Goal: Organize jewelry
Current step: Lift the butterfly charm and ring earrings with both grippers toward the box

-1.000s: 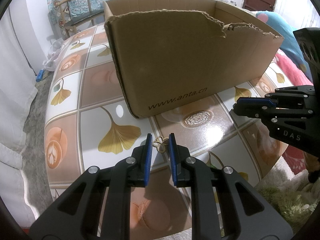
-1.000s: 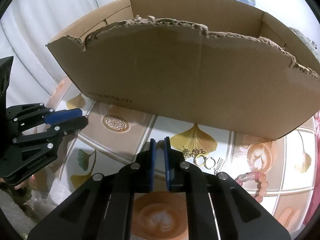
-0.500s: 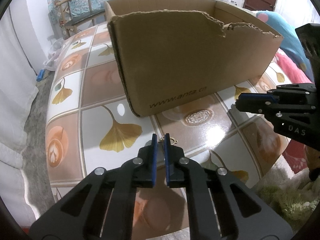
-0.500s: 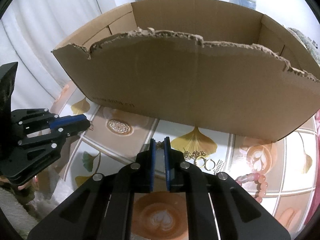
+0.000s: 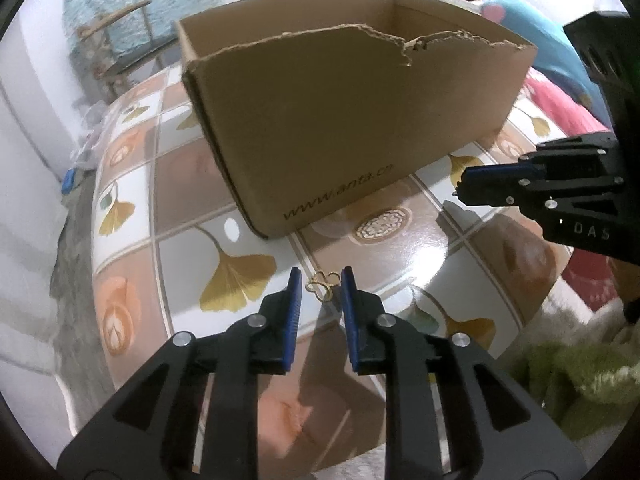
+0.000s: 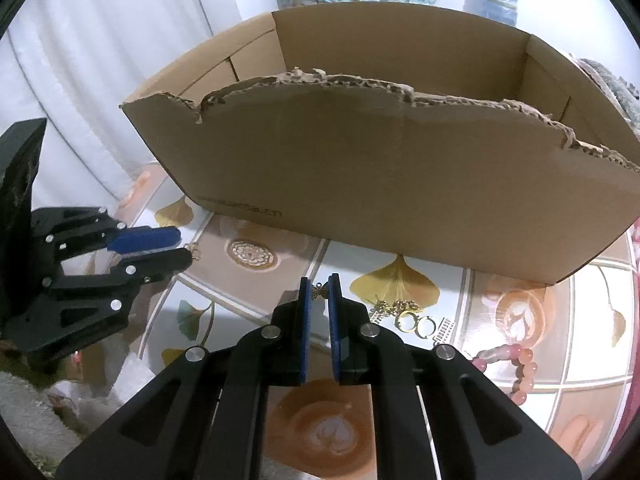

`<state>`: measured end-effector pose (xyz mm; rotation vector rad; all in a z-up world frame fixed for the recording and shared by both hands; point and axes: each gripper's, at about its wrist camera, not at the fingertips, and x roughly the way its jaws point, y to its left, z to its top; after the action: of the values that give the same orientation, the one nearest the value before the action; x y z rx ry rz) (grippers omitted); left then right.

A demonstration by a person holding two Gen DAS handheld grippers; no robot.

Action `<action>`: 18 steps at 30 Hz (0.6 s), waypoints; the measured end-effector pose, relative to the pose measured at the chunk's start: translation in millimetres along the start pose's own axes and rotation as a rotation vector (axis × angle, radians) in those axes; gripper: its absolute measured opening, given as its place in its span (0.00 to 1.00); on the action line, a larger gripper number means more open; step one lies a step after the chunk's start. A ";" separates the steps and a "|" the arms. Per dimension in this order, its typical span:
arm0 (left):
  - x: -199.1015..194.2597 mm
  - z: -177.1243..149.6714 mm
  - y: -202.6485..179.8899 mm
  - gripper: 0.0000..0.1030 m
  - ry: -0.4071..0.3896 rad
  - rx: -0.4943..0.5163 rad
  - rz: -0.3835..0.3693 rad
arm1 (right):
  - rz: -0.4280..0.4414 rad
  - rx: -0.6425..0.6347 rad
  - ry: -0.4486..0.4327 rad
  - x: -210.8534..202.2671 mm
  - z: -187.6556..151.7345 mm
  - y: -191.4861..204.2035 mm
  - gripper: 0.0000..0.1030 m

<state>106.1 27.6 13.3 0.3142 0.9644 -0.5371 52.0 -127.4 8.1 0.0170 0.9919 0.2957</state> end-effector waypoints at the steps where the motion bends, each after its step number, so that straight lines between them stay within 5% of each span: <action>1: 1.1 0.8 1.6 0.18 0.005 0.013 -0.022 | 0.001 0.001 0.000 0.3 -0.5 0.8 0.08; 18: 13.7 16.3 1.4 0.21 0.069 0.257 -0.139 | 0.028 0.015 -0.014 -1.8 -3.4 -12.3 0.08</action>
<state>124.4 17.0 10.5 0.5003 0.9898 -0.7842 51.2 -140.1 5.9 0.0465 0.9804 0.3138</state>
